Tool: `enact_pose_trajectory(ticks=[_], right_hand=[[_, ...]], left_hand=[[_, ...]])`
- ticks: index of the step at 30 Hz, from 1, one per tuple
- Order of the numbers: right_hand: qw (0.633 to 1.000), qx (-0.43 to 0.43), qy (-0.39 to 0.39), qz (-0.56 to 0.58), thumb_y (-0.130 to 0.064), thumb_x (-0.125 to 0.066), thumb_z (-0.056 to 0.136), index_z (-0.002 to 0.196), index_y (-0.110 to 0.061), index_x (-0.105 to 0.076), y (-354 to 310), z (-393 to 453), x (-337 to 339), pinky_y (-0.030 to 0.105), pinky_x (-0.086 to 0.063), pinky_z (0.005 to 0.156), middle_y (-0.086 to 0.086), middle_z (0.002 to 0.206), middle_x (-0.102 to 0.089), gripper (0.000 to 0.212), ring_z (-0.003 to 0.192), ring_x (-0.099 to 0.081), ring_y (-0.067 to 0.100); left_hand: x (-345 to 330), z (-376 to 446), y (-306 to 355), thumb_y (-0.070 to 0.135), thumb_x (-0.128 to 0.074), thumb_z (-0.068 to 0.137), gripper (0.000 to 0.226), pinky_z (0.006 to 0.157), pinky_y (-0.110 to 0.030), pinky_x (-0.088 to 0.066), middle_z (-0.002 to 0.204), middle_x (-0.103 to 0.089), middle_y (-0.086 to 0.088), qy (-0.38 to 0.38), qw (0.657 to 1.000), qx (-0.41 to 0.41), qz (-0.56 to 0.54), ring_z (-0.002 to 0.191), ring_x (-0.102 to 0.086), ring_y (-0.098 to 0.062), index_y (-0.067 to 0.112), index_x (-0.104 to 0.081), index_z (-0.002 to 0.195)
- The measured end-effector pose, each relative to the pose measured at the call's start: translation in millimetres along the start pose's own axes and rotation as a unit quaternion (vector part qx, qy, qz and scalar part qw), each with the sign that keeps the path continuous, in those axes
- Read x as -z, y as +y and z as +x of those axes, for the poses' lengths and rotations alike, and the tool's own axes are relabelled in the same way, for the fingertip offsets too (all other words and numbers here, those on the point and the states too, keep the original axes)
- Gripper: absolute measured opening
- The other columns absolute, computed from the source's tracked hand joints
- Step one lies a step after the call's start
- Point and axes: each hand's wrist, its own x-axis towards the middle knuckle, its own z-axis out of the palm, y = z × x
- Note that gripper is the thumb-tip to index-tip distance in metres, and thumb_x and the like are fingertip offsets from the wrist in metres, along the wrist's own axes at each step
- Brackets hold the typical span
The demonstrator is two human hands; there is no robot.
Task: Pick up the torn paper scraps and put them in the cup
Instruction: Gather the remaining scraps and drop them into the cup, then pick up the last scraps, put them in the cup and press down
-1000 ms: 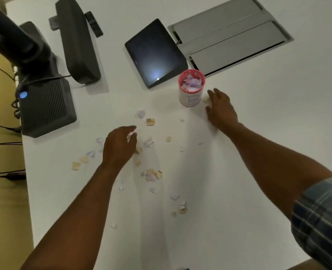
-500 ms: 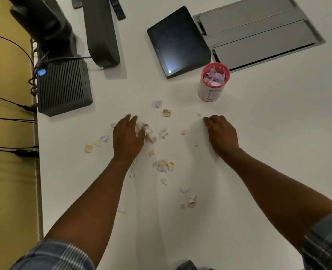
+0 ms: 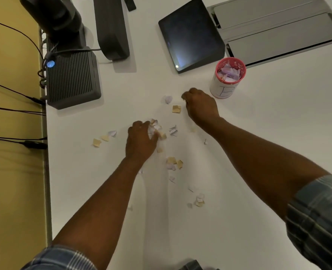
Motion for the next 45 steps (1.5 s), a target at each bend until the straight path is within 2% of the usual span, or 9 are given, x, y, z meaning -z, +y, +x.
enact_pose_trajectory(ticks=[6, 12, 16, 21, 26, 30, 36, 41, 45], right_hand=[[0.993, 0.046, -0.098, -0.052, -0.002, -0.053, 0.089, 0.121, -0.008, -0.057, -24.8, 42.8, -3.9, 0.038, -0.050, 0.072, 0.014, 0.111, -0.060, 0.033, 0.095, -0.060, 0.033], [0.972, 0.125, -0.172, -0.097, -0.013, -0.047, 0.097, 0.124, -0.009, -0.055, -28.0, 27.4, -4.4, 0.043, -0.053, 0.076, 0.013, 0.115, -0.052, 0.029, 0.101, -0.053, 0.030], [0.967, 0.147, -0.183, -0.094, -0.020, -0.043, 0.099, 0.119, -0.010, -0.056, -26.0, -5.6, -1.4, 0.044, -0.054, 0.072, 0.011, 0.113, -0.051, 0.026, 0.099, -0.052, 0.026], [0.963, 0.151, -0.202, -0.097, -0.019, -0.045, 0.098, 0.124, -0.010, -0.051, -34.5, -57.8, -4.5, 0.041, -0.054, 0.069, 0.011, 0.118, -0.049, 0.028, 0.102, -0.051, 0.026], [0.967, 0.135, -0.207, -0.065, -0.018, -0.044, 0.098, 0.133, -0.010, -0.044, -46.3, -101.4, -14.9, 0.037, -0.048, 0.062, 0.012, 0.122, -0.049, 0.036, 0.104, -0.050, 0.028], [0.981, 0.064, -0.179, -0.042, -0.037, -0.042, 0.099, 0.142, -0.009, -0.033, -60.4, -124.4, -21.3, 0.040, -0.050, 0.077, 0.012, 0.131, -0.048, 0.052, 0.112, -0.049, 0.030], [0.981, 0.021, -0.193, -0.011, -0.042, -0.051, 0.094, 0.143, -0.012, -0.030, -81.7, -143.8, -29.1, 0.037, -0.052, 0.073, 0.009, 0.133, -0.044, 0.061, 0.114, -0.046, 0.027], [0.969, 0.067, -0.225, -0.077, -0.032, -0.054, 0.094, 0.143, -0.012, -0.029, -98.9, -153.1, -31.4, 0.033, -0.044, 0.062, 0.012, 0.134, -0.041, 0.058, 0.111, -0.048, 0.028], [0.956, 0.142, -0.232, -0.112, -0.008, -0.047, 0.094, 0.125, -0.004, -0.045, -104.7, -165.2, -29.1, 0.031, -0.034, 0.052, 0.012, 0.114, -0.049, 0.031, 0.096, -0.051, 0.027]], left_hand=[[-12.3, -4.6, 24.8, 0.068, -0.044, 0.083, 0.071, 0.086, -0.041, -0.048, 0.137, -0.041, -0.009, -0.032, 0.994, -0.038, 0.099, 0.119, -0.043, -0.028, 0.029, -0.029, 0.141], [-17.2, -12.6, 29.2, 0.023, -0.051, 0.094, 0.023, 0.078, -0.034, -0.050, 0.119, -0.057, -0.012, -0.011, 0.993, -0.096, 0.071, 0.106, -0.051, -0.026, 0.010, -0.060, 0.112], [-16.8, -28.8, 18.0, 0.009, -0.048, 0.095, 0.021, 0.078, -0.036, -0.051, 0.106, -0.062, -0.014, -0.002, 0.995, -0.103, -0.008, 0.097, -0.056, -0.027, 0.003, -0.065, 0.106], [-12.2, -49.4, 9.9, 0.011, -0.054, 0.093, 0.022, 0.084, -0.019, -0.044, 0.111, -0.064, -0.011, -0.016, 0.995, -0.048, -0.087, 0.101, -0.061, -0.023, 0.005, -0.066, 0.111], [1.3, -69.1, -8.8, 0.004, -0.064, 0.085, 0.018, 0.083, -0.026, -0.049, 0.103, -0.067, -0.013, 0.019, 0.992, -0.024, -0.120, 0.094, -0.064, -0.025, 0.006, -0.069, 0.102], [8.9, -83.7, -28.9, 0.010, -0.071, 0.080, 0.030, 0.083, -0.029, -0.051, 0.109, -0.064, -0.009, 0.042, 0.995, -0.015, -0.092, 0.097, -0.062, -0.024, 0.010, -0.066, 0.109], [15.3, -94.6, -52.4, 0.035, -0.071, 0.078, 0.069, 0.091, -0.045, -0.046, 0.138, -0.043, -0.008, 0.013, 0.998, 0.052, 0.024, 0.122, -0.043, -0.031, 0.022, -0.040, 0.137], [13.5, -93.0, -49.1, 0.056, -0.059, 0.082, 0.077, 0.092, -0.043, -0.046, 0.143, -0.035, -0.012, -0.039, 0.995, 0.081, 0.043, 0.125, -0.037, -0.033, 0.026, -0.027, 0.145], [6.3, -89.5, -33.3, 0.039, -0.055, 0.091, 0.048, 0.085, -0.037, -0.050, 0.133, -0.043, -0.011, -0.049, 0.996, 0.023, 0.074, 0.114, -0.044, -0.028, 0.022, -0.045, 0.135]])
